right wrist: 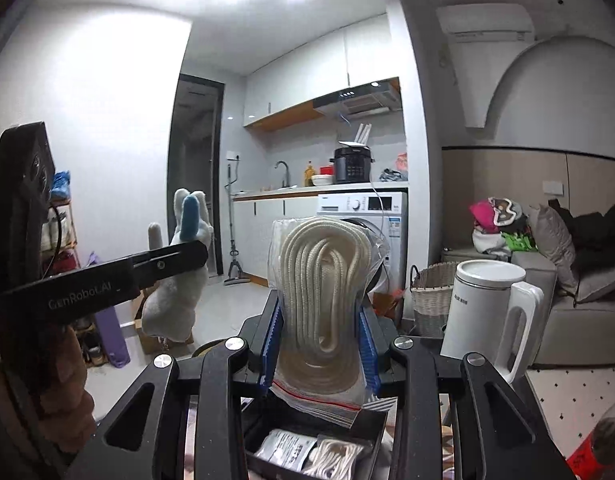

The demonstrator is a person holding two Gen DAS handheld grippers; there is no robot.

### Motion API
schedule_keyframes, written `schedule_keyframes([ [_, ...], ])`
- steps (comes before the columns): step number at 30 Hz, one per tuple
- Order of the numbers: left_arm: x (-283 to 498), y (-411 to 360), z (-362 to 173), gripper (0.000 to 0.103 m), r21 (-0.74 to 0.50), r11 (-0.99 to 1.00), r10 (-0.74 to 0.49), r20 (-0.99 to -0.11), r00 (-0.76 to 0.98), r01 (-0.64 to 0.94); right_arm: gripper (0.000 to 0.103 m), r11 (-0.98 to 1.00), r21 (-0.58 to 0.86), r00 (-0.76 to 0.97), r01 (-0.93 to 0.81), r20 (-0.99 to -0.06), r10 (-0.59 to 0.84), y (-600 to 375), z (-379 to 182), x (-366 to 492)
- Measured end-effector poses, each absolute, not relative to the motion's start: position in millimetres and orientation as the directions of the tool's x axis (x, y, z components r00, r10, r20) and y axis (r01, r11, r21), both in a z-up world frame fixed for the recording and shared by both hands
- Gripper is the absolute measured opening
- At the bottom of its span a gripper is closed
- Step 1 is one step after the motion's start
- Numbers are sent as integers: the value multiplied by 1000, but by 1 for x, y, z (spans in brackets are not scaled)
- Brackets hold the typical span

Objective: Organize soft objects
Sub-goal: 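Carry the bunny and rope bag over the black box and lower them in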

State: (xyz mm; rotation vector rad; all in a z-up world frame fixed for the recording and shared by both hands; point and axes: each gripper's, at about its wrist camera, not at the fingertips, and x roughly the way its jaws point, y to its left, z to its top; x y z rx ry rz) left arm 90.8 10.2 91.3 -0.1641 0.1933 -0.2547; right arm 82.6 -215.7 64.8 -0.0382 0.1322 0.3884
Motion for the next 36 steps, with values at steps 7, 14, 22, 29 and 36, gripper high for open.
schedule_keyframes([
  [7,136,15,76,20,-261,954,-203,-207,957,146,34,939,5,926,-343,-167,339,-209,54,112],
  [14,152,6,64,20,-256,958,-201,-267,943,132,34,944,39,924,-328,-195,329,-217,51,133],
  [22,162,3,58,20,-252,960,-203,-325,924,122,34,944,-7,917,-331,-236,320,-213,44,145],
  [29,184,-7,40,20,-220,971,-191,-473,860,95,34,942,-11,830,-336,-477,291,-201,17,183],
  [36,207,-21,9,20,-193,977,-196,-622,758,94,34,943,41,712,-331,-644,278,-202,-20,211],
])
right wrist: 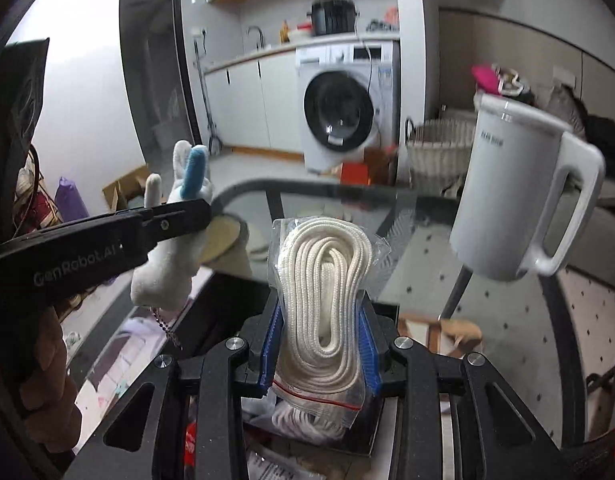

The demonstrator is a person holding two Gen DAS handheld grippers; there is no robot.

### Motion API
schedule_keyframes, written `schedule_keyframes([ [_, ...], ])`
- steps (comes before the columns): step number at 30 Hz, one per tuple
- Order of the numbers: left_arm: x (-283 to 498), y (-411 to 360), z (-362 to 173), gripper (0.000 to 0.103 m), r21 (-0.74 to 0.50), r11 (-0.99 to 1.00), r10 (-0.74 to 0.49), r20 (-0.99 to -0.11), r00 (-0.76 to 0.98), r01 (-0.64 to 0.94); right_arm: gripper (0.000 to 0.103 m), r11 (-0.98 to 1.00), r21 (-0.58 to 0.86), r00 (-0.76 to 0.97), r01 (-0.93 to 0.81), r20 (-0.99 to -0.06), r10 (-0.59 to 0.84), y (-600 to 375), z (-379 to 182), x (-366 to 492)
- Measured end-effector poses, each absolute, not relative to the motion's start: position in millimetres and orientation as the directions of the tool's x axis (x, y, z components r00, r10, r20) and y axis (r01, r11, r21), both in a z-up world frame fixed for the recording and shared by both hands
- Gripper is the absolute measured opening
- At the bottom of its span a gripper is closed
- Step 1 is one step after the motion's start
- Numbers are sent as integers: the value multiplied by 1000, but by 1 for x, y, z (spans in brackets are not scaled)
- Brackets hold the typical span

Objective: Organize soft objects
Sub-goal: 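Carry the bunny and rope bag over the black box and lower them in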

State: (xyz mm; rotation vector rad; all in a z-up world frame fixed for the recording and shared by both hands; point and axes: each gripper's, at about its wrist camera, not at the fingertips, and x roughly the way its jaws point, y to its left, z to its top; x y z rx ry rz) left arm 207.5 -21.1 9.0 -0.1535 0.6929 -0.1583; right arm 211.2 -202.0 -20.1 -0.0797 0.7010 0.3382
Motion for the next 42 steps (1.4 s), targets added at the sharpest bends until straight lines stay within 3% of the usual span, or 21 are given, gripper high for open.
schedule_keyframes([
  [19,231,-48,-49,20,-132,983,-181,-827,532,130,33,930,40,584,-365,-768,262,-194,-56,220],
  [26,233,-52,-61,21,-127,984,-173,-858,484,127,34,927,40,561,-372,-787,258,-190,-61,219],
  [32,233,-47,-66,21,-137,985,-172,-871,461,108,42,929,50,543,-366,-800,257,-192,-62,220],
  [33,232,-46,-64,25,-140,984,-174,-868,466,107,50,932,56,546,-358,-798,257,-193,-61,219],
  [36,229,-45,-58,43,-131,986,-167,-857,488,107,52,934,68,551,-350,-792,264,-195,-59,219],
  [38,228,-44,-54,48,-112,989,-148,-850,506,101,53,936,70,558,-344,-787,264,-197,-57,218],
  [42,226,-37,-48,49,-146,984,-180,-835,519,107,53,935,72,566,-347,-779,270,-199,-51,214],
])
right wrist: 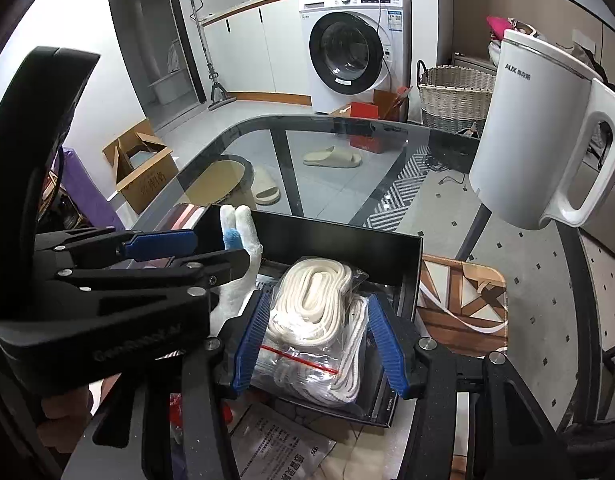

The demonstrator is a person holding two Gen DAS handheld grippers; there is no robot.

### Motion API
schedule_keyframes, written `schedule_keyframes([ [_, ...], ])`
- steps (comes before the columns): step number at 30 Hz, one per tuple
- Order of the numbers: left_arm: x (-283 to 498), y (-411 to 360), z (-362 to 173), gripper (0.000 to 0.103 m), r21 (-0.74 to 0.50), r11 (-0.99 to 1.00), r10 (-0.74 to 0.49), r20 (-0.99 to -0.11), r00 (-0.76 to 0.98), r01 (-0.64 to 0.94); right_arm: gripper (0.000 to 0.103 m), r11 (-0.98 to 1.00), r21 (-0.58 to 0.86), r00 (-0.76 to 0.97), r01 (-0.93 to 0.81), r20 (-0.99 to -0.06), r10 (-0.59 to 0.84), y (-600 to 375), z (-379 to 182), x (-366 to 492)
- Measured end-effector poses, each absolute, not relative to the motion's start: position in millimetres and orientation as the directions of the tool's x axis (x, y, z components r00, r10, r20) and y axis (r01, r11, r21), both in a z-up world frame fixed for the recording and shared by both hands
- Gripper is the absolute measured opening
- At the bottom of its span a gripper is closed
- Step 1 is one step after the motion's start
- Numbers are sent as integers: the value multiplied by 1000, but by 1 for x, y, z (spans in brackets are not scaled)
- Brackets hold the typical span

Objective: Organize soft objects
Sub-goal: 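Carry the bunny and rope bag over the black box and lower them in, then move the left tool to the white cable coil while the right tool reaches the white printed sachet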

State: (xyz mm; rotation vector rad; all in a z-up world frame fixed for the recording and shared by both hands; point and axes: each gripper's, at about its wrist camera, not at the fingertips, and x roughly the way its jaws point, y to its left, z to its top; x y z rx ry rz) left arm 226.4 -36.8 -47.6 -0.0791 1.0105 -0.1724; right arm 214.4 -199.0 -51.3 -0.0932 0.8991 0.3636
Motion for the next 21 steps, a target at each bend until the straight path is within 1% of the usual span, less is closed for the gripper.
schedule_keyframes([
  [10,206,-19,-19,49,-207,970,-244,-787,567,131,53,921,59,604,-385,-738,300,-198,-28,190],
  [14,191,-12,-11,50,-231,961,-275,-787,552,149,53,905,44,595,-422,-740,313,-195,-26,174],
  [16,184,-7,-15,50,-231,962,-273,-798,537,146,56,892,56,572,-449,-749,335,-193,-28,164],
  [18,179,1,-24,50,-235,964,-264,-819,509,122,66,878,68,551,-473,-755,355,-194,-31,153],
  [20,172,11,-34,50,-263,959,-280,-835,473,103,72,872,69,543,-485,-758,362,-195,-34,143],
  [21,169,17,-40,50,-284,954,-296,-839,457,96,73,870,69,536,-488,-763,362,-197,-37,138],
])
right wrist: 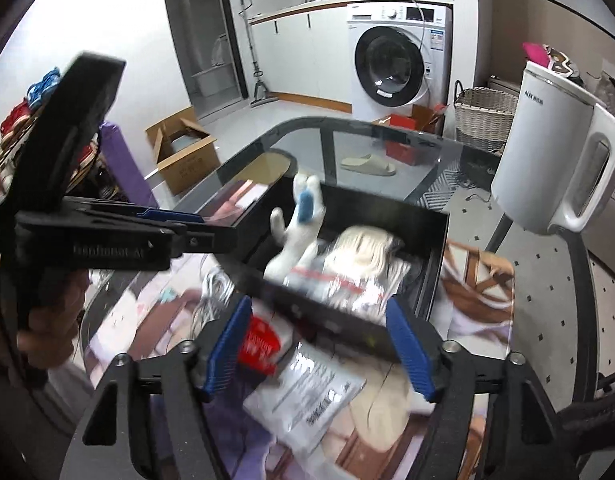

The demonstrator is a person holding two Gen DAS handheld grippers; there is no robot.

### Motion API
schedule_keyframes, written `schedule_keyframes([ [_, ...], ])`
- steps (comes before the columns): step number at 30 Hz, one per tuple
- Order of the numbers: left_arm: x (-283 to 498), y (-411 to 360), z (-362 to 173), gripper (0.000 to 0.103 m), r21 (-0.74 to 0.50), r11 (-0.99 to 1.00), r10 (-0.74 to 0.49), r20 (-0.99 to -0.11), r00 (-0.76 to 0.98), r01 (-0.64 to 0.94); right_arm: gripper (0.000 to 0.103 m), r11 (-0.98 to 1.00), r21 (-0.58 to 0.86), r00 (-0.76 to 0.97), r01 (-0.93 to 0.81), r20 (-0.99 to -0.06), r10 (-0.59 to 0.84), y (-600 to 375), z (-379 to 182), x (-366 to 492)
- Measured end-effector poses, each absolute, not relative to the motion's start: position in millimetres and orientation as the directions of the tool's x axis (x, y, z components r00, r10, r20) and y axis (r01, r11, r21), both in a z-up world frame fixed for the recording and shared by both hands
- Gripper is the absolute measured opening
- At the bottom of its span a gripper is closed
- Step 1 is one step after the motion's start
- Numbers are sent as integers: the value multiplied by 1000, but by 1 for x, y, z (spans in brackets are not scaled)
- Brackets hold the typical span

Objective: Organize soft objects
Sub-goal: 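Move the left tool to the white cable coil while the right tool reaches the white printed sachet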

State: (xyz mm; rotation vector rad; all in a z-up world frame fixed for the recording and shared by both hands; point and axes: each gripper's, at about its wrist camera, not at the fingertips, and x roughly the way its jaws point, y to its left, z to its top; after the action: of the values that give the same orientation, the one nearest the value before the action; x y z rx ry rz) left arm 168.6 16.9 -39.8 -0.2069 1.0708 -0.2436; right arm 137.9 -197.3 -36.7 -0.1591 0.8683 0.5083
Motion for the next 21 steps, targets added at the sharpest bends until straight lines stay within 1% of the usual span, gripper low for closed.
schedule_keyframes([
  [3,160,32,-58,50,-325,943,-324,-851,413,70,75,873,82,511,-481,-783,355,-204,-50,129],
  [6,157,40,-84,50,-343,938,-338,-882,329,44,75,875,90,465,-475,-819,336,-205,-71,125],
  [11,154,42,-98,50,-401,916,-390,-877,281,20,75,872,56,446,-486,-842,303,-199,-90,124],
  [15,159,30,-100,52,-376,926,-370,-888,273,31,75,868,54,422,-494,-858,294,-189,-100,127],
  [18,166,25,-106,52,-306,952,-298,-916,268,12,75,867,51,404,-495,-870,282,-181,-107,129],
  [21,168,17,-108,51,-252,967,-250,-932,264,27,75,865,28,391,-501,-884,256,-173,-113,129],
])
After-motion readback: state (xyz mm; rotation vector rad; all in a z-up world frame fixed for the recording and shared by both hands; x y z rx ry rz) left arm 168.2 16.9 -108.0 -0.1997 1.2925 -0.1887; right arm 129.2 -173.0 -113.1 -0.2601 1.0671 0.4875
